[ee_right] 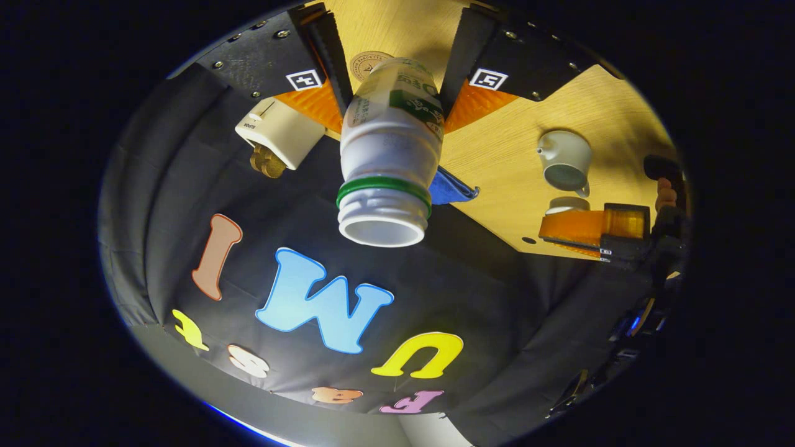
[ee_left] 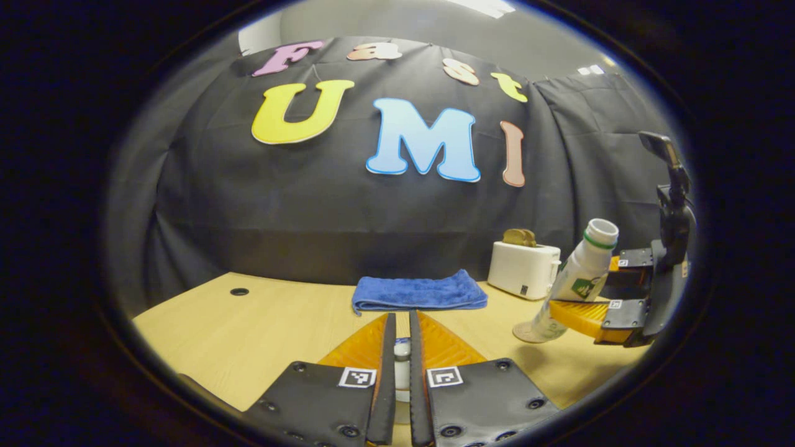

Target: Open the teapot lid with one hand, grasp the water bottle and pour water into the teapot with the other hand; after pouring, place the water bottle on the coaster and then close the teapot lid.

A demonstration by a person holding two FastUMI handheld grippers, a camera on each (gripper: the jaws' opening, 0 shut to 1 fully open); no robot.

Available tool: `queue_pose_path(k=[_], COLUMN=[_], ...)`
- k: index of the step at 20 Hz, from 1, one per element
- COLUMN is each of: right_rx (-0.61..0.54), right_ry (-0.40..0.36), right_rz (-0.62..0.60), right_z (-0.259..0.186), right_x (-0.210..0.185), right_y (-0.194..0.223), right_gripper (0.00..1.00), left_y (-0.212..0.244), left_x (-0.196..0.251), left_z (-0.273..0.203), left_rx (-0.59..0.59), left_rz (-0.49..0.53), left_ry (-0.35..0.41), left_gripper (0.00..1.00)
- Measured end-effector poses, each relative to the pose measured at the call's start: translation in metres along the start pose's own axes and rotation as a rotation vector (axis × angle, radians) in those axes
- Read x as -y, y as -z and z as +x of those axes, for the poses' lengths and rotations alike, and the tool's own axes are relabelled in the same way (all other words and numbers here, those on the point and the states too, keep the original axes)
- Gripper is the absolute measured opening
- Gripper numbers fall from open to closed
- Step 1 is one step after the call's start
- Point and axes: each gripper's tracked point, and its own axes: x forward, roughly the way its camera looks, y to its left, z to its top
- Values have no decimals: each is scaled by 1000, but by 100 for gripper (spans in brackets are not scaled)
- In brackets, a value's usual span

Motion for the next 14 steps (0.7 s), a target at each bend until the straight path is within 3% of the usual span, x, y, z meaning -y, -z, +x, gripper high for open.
queue_pose_path(k=[3,4,5,9,10,11,14], right_rx=[-1,-6,-9,-19,-22,-26,-31], right_ry=[-13,-17,-19,-20,-23,-25,-26], right_rz=[19,25,31,48,52,57,63], right_z=[-1,-1,-1,0,-1,-1,-1], right_x=[3,4,5,7,8,8,8], right_y=[6,9,12,17,18,19,19], right_gripper=[71,71,71,71,71,72,71], left_y=[19,24,26,29,30,30,39], left_x=[0,0,-2,2,3,3,5], left_z=[9,10,12,13,12,11,10], left_rx=[-47,-57,-62,-63,-65,-65,-81], left_rz=[10,9,12,52,63,73,68], left_ry=[-22,-27,-37,-47,-51,-54,-56], left_gripper=[20,16,20,20,16,20,18])
